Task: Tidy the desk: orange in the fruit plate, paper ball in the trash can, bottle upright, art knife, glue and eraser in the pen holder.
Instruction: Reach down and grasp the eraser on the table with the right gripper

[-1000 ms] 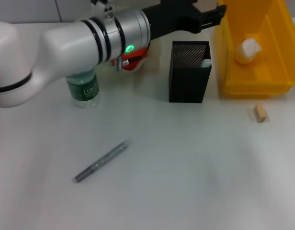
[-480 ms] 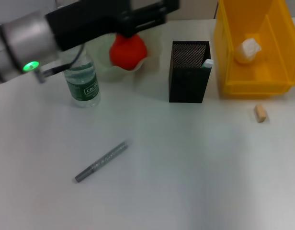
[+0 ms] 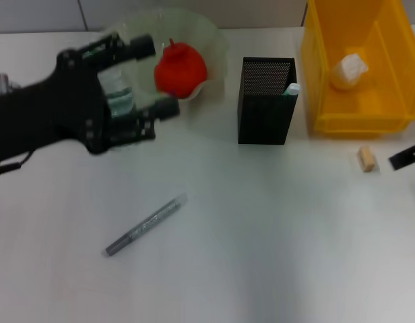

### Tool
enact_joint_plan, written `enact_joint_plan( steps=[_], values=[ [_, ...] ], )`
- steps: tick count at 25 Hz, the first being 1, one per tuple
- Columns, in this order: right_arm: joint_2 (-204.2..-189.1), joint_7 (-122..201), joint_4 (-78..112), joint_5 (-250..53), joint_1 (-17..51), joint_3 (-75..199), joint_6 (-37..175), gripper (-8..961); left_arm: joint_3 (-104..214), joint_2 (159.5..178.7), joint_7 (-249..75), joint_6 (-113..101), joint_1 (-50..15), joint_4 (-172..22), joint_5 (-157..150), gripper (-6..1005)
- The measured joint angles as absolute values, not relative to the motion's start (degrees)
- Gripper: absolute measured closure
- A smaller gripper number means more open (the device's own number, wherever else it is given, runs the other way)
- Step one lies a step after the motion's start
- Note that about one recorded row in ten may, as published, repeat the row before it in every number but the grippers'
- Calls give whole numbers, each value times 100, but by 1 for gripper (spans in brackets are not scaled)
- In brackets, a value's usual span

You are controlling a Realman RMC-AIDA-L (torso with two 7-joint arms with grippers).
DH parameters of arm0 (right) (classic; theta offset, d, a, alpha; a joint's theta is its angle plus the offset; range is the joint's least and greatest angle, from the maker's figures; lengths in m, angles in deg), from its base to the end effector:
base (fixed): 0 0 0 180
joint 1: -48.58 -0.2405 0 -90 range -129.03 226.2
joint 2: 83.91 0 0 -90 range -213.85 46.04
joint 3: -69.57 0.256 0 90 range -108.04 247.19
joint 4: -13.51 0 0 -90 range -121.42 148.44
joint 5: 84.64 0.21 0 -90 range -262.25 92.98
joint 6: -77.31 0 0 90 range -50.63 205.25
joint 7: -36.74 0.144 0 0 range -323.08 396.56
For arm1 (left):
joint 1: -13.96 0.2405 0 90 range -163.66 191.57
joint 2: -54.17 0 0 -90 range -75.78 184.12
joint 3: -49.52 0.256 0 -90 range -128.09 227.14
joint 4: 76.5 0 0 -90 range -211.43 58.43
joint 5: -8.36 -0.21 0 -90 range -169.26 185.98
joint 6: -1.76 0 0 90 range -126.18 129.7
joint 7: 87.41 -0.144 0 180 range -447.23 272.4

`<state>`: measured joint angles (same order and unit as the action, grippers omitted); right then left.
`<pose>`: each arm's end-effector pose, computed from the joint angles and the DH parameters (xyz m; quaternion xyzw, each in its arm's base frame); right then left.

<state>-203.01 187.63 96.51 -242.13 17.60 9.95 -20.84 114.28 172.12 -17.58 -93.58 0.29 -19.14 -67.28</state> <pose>0.2330 0.3453 0.0761 -0.8248 0.4845 -0.1512 0.2492 -0.2102 0.2840 0.0434 -0.9024 -0.0165 -0.4003 0.1589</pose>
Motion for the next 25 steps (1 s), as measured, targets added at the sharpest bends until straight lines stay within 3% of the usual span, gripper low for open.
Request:
enact_joint_plan(
  steps=[11,25],
  values=[
    [-20311,18923,7789,-24529,1037,872,-791,201,11395,17233,-1886,-9411,105,-2210,-7009,184],
    [-20310,19102,6988,-24968,552,696,-380,201,11274,17230,-1913,-9444,153,-2277,-7027,184]
  ],
)
